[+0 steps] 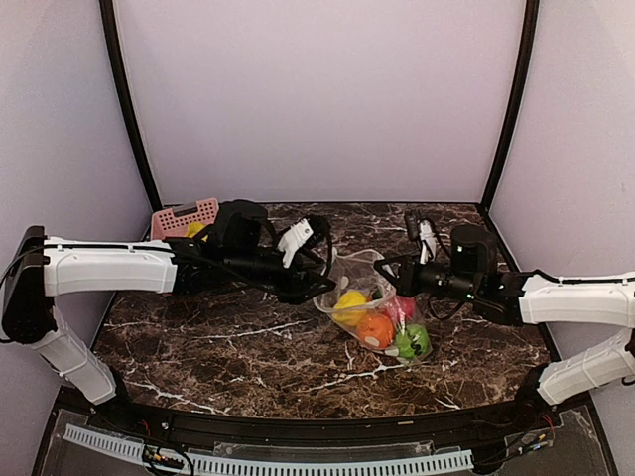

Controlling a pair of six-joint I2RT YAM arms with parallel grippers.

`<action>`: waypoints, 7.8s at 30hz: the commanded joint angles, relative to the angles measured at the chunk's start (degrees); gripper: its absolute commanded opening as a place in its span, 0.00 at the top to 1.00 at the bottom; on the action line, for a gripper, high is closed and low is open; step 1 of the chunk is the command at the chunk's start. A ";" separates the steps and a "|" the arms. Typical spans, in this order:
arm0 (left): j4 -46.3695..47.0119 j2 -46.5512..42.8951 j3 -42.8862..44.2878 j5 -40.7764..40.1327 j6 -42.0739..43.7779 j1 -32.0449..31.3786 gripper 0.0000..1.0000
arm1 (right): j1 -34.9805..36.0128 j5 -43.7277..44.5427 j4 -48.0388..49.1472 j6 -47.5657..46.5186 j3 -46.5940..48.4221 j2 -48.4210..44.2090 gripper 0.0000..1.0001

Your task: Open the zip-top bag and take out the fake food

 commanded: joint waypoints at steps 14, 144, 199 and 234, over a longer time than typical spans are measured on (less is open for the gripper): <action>-3.92 15.83 8.26 -2.49 12.03 -6.13 0.44 | 1.19 -0.04 6.77 3.74 -3.93 4.77 1.00; -27.12 31.13 32.44 -33.90 -24.59 49.38 0.17 | 0.22 -0.50 6.44 1.40 -2.80 4.51 1.00; -13.37 -15.92 0.30 6.12 5.92 19.29 0.01 | -0.79 -1.51 1.81 -4.70 0.68 1.41 1.00; -2.30 20.92 11.00 10.81 25.90 -4.89 0.40 | 1.99 -3.64 6.21 0.61 -2.50 3.19 1.00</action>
